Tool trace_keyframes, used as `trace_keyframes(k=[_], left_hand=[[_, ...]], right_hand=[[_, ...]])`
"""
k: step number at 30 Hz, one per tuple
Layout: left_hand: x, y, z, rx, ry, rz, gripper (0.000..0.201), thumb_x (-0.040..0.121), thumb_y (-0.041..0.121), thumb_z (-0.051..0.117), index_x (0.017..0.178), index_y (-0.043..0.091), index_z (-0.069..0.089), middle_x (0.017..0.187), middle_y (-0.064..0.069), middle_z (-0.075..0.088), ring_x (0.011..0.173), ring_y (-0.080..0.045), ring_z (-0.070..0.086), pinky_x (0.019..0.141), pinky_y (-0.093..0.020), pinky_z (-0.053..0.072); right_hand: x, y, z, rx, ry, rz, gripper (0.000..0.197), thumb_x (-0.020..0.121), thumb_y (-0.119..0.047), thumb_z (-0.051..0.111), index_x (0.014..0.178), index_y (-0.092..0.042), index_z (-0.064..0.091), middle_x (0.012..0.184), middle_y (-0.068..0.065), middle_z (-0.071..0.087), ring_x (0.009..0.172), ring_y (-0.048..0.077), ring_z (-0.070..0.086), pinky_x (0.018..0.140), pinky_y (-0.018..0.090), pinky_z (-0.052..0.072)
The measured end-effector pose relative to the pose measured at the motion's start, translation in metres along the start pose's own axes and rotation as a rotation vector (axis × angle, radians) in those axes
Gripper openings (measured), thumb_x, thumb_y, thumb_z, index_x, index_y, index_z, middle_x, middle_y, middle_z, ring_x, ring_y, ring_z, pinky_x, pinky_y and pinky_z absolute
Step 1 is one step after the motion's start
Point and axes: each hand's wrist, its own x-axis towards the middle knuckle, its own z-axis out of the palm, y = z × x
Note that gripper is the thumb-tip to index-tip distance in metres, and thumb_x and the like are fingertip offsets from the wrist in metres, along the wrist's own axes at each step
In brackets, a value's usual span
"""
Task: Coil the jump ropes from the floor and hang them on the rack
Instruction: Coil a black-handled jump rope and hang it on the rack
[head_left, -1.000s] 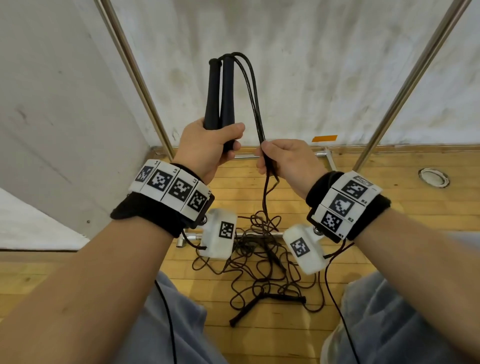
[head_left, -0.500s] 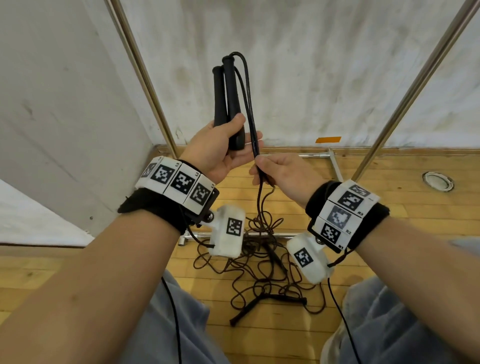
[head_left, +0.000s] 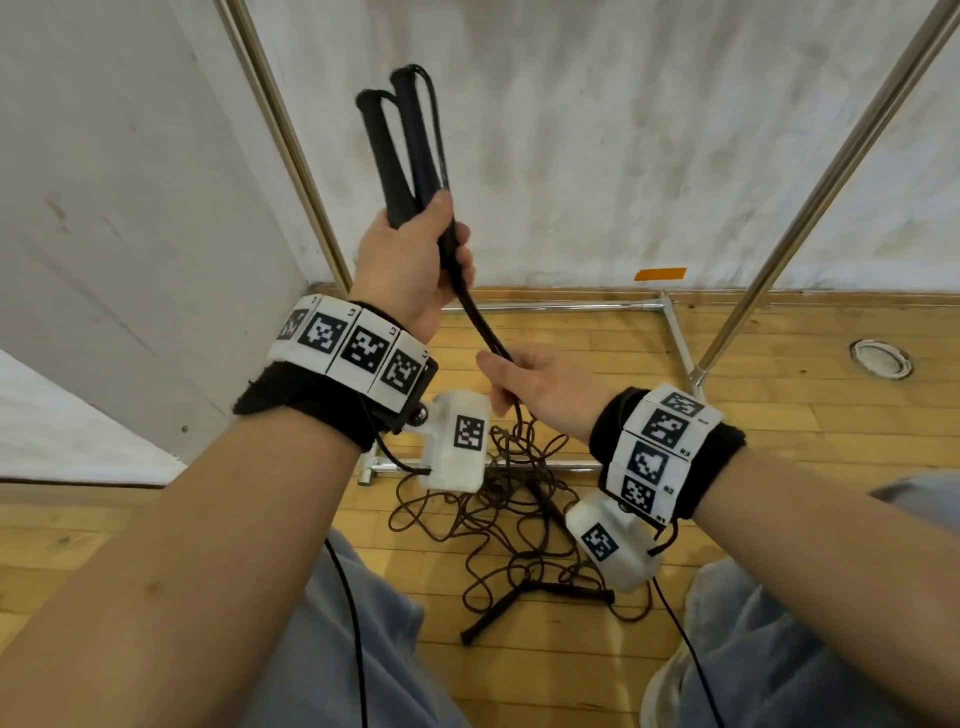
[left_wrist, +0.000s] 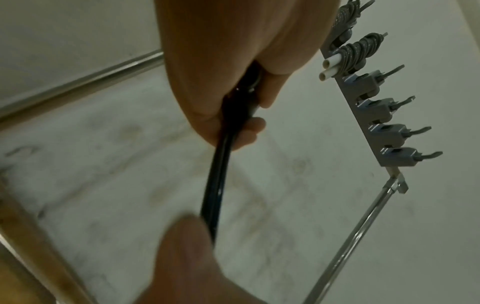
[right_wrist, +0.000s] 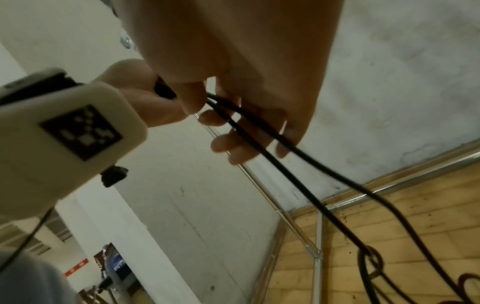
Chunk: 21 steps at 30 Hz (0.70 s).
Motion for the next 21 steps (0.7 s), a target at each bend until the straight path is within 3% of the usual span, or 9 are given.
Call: trace_keyframes(k=[2, 5, 7, 9, 11, 13, 16, 21], left_hand=[[0.005, 0.001, -0.005, 0.085, 0.110, 0.109, 0.008, 0.095, 0.018, 0.057, 0.095, 0.011, 0.053, 0.066, -0.002, 0.056, 0.050, -0.014, 0.053, 0.053, -0.027, 0.050], [0.014, 0.002, -0.019, 0.271, 0.256, 0.266, 0.006, 0.093, 0.017, 0.058, 0.092, 0.014, 0.053, 0.065, -0.002, 0.056, 0.049, -0.015, 0.055, 0.056, -0.031, 0.055], [0.022, 0.003, -0.032, 0.442, 0.306, 0.372, 0.007, 0.091, 0.018, 0.059, 0.094, 0.014, 0.054, 0.068, -0.002, 0.057, 0.051, -0.016, 0.059, 0.057, -0.035, 0.057], [0.029, 0.003, -0.046, 0.745, 0.294, 0.420, 0.013, 0.089, 0.023, 0.058, 0.099, 0.016, 0.056, 0.076, -0.002, 0.061, 0.064, -0.021, 0.065, 0.063, -0.040, 0.057], [0.032, -0.001, -0.058, 1.144, 0.223, 0.402, 0.021, 0.089, 0.027, 0.056, 0.105, 0.014, 0.058, 0.082, -0.003, 0.061, 0.075, -0.026, 0.062, 0.066, -0.038, 0.051], [0.030, -0.007, -0.064, 1.378, 0.108, 0.303, 0.026, 0.091, 0.028, 0.055, 0.111, 0.012, 0.058, 0.080, -0.003, 0.060, 0.075, -0.026, 0.061, 0.066, -0.036, 0.050], [0.022, -0.012, -0.063, 1.386, -0.101, 0.098, 0.029, 0.093, 0.035, 0.056, 0.112, 0.014, 0.056, 0.078, -0.006, 0.066, 0.067, -0.020, 0.067, 0.064, -0.035, 0.058], [0.007, -0.018, -0.054, 1.458, -0.376, -0.015, 0.038, 0.088, 0.058, 0.052, 0.098, 0.022, 0.057, 0.073, -0.004, 0.063, 0.053, -0.013, 0.062, 0.050, -0.026, 0.054]], right_hand=[[0.002, 0.002, -0.004, -0.042, 0.025, 0.010, 0.030, 0.093, -0.041, 0.051, 0.070, -0.022, 0.054, 0.060, -0.009, 0.051, 0.056, 0.009, 0.047, 0.060, 0.027, 0.041], [0.004, 0.004, -0.018, -0.271, 0.042, 0.011, 0.033, 0.092, -0.042, 0.052, 0.066, -0.022, 0.047, 0.058, -0.006, 0.044, 0.053, 0.011, 0.043, 0.054, 0.026, 0.034], [0.005, 0.004, -0.027, -0.359, 0.021, 0.020, 0.037, 0.093, -0.045, 0.048, 0.065, -0.022, 0.046, 0.057, -0.006, 0.042, 0.051, 0.011, 0.041, 0.051, 0.025, 0.032], [0.005, 0.001, -0.035, -0.347, 0.038, 0.005, 0.036, 0.094, -0.045, 0.047, 0.068, -0.020, 0.048, 0.056, -0.006, 0.042, 0.050, 0.011, 0.040, 0.051, 0.025, 0.033], [0.006, -0.003, -0.044, -0.331, 0.103, -0.045, 0.033, 0.094, -0.042, 0.049, 0.070, -0.019, 0.051, 0.057, -0.008, 0.043, 0.051, 0.009, 0.041, 0.053, 0.025, 0.033], [0.006, -0.008, -0.053, -0.320, 0.193, -0.088, 0.027, 0.095, -0.038, 0.050, 0.075, -0.021, 0.057, 0.063, -0.009, 0.049, 0.057, 0.007, 0.045, 0.057, 0.024, 0.033], [0.007, -0.009, -0.064, -0.353, 0.305, -0.109, 0.023, 0.095, -0.035, 0.051, 0.082, -0.019, 0.060, 0.068, -0.010, 0.052, 0.063, 0.007, 0.048, 0.055, 0.020, 0.032], [0.008, -0.009, -0.071, -0.449, 0.359, -0.127, 0.022, 0.096, -0.035, 0.047, 0.084, -0.021, 0.057, 0.071, -0.009, 0.053, 0.065, 0.005, 0.047, 0.056, 0.017, 0.031]])
